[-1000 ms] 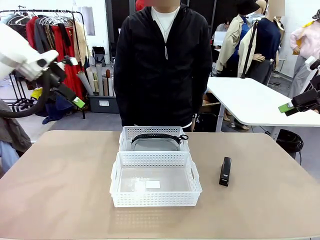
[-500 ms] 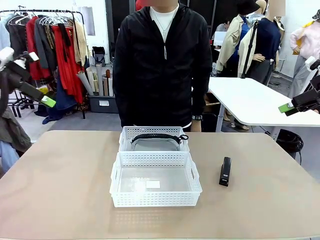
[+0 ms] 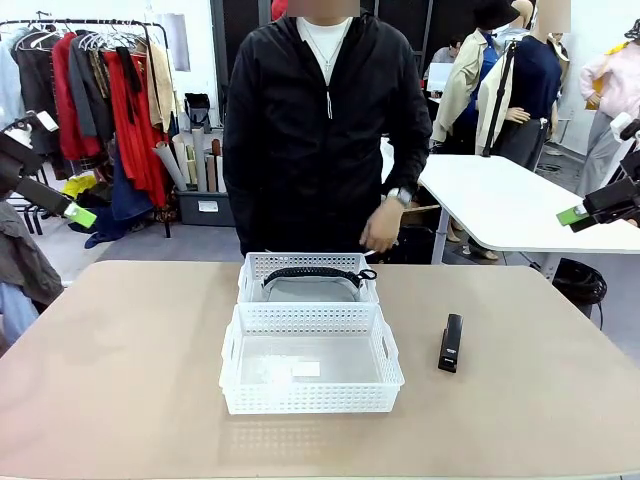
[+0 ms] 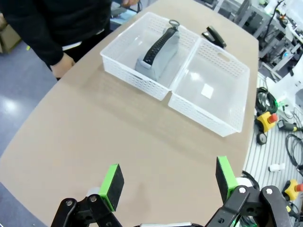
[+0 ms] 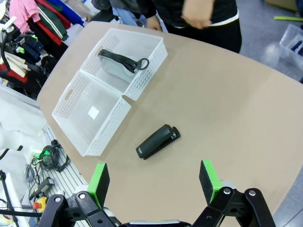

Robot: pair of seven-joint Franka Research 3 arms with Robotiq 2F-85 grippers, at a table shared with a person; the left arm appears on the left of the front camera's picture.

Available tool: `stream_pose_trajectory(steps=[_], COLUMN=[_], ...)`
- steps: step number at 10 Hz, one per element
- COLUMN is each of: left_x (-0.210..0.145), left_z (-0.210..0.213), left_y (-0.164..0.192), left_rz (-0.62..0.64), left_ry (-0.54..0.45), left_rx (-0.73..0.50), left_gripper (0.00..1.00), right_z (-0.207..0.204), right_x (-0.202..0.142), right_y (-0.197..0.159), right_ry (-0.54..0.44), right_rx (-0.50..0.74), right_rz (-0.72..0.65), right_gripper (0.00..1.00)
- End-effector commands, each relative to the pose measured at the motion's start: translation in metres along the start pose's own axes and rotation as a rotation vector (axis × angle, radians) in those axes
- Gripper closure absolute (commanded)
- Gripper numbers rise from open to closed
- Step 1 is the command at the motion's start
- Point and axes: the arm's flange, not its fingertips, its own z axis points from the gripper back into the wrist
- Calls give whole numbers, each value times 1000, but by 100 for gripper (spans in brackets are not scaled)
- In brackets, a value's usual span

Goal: Distribute items into two baskets.
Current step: Pick up the Stapler that the person points to.

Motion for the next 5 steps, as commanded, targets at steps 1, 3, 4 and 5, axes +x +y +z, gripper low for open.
stream_pose_trajectory(steps=[1,3,4,5], left_x=[-11,-13,-5,-5], left_z=[1,3,2,2], left_y=[-21,-28,-16,-16], left_rz=[-38,-47,-19,-19], left_ry=[-1,-26,-8,-8], left_rx=[48,39,23,23], left_gripper=[0,0,0,0], right_z=[1,1,1,1], right_x=[1,1,1,1], right_y=[2,2,2,2], right_ry=[-4,-4,-4,-4], right_rx=[2,2,2,2], right_rz=[1,1,1,1], right_gripper=[0,0,0,0])
